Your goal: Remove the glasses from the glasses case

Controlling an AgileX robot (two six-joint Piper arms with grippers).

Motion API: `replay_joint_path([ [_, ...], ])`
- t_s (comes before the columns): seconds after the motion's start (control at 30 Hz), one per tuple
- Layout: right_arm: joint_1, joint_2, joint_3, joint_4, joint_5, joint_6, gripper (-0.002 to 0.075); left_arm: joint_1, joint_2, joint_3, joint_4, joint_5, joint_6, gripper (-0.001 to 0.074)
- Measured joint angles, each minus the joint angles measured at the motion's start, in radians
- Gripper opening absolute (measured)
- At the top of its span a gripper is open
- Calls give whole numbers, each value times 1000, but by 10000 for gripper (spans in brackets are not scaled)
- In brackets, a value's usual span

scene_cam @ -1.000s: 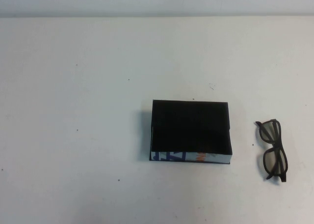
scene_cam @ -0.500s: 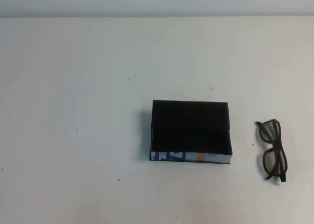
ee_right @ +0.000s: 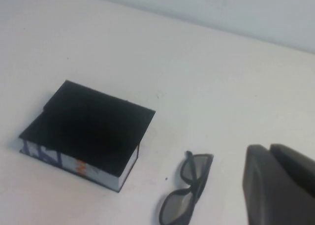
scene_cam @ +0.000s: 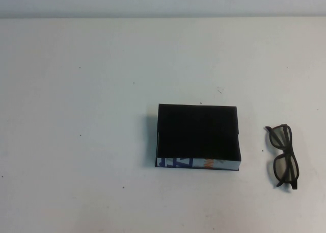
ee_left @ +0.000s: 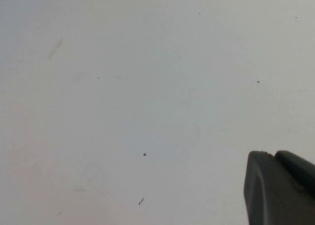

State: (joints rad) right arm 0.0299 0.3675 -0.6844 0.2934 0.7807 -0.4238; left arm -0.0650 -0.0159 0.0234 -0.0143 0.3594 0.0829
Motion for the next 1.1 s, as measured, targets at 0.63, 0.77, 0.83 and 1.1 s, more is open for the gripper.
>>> replay_joint_path([
  [0.63,-2,-303,693,-123,-592,276,-16,0,0,0,0,0,0,-4],
  [0.77,-5,-346,711,-133,-572,285,-16,0,0,0,0,0,0,-5],
  [0.83,-11,-368,711,-133,-535,287,-16,0,0,0,0,0,0,-5],
  [1.1,-35,-375,711,-178,-475,349,-16,0,0,0,0,0,0,-4],
])
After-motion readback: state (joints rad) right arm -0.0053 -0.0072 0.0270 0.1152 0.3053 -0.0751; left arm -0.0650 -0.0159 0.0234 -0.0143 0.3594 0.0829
